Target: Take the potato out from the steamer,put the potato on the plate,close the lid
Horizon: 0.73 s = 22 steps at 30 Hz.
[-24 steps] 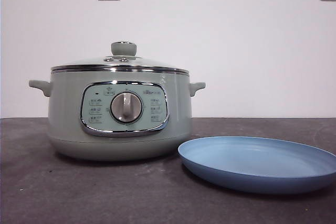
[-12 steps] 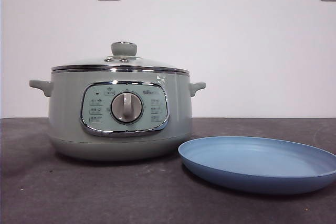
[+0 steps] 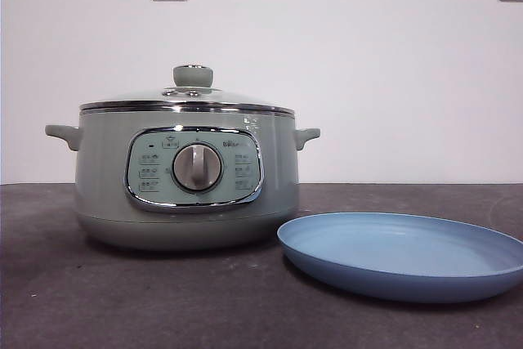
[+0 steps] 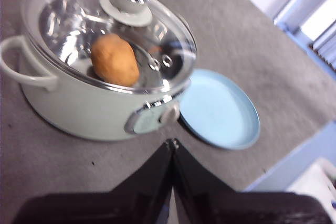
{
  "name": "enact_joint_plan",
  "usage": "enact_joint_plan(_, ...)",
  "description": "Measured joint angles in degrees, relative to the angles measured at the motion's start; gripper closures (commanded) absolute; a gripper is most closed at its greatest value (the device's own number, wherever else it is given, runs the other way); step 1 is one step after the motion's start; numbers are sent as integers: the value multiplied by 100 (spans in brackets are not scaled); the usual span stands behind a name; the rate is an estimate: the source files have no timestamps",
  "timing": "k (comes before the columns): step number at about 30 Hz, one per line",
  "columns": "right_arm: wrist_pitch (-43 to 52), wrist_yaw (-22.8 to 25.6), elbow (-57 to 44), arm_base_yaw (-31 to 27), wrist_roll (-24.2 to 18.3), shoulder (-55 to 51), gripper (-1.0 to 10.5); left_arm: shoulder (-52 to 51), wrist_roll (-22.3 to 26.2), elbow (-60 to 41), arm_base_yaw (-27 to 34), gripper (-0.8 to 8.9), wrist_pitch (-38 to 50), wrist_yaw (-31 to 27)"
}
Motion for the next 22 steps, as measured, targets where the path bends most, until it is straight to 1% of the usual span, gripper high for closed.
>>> enact_joint_plan(2, -289, 0, 142, 109, -203, 195, 958, 120, 240, 160, 0, 822, -286, 44)
enact_joint_plan(6, -415, 2, 164, 302, -372, 433, 940, 201, 459, 295, 0, 813, -466, 46)
enact_joint_plan(7, -413, 2, 164, 334, -389, 483, 939, 201, 490, 297, 0, 803, -468, 33)
enact_joint_plan(8, -413, 2, 164, 343, -389, 507, 934, 201, 511, 297, 0, 762, -483, 26)
enact_joint_plan(9, -413, 2, 164, 358, -389, 525, 908, 201, 522, 297, 0, 682, -487, 22)
enact_joint_plan(10, -413, 2, 164, 365, -391, 531, 841, 203, 531, 297, 0, 550, -490, 15)
enact_joint_plan(11, -413, 2, 164, 365, -393, 529, 745, 205, 531, 297, 0, 397, -490, 13)
enact_joint_plan(12, -413, 2, 164, 365, -391, 529, 646, 205, 531, 297, 0, 280, -492, 13)
enact_joint_plan(13, -413, 2, 164, 365, -385, 527, 526, 205, 531, 297, 0, 196, -492, 13)
enact_joint_plan(14, -413, 2, 164, 365, -361, 529, 421, 205, 531, 297, 0, 181, -492, 13)
enact_joint_plan(15, -413, 2, 164, 365, -339, 529, 357, 205, 531, 297, 0, 184, -492, 13)
enact_joint_plan(16, -413, 2, 164, 365, -310, 529, 324, 205, 531, 297, 0, 184, -492, 13)
enact_joint_plan(22, -413, 2, 164, 365, -249, 529, 318, 219, 531, 297, 0, 184, -487, 13)
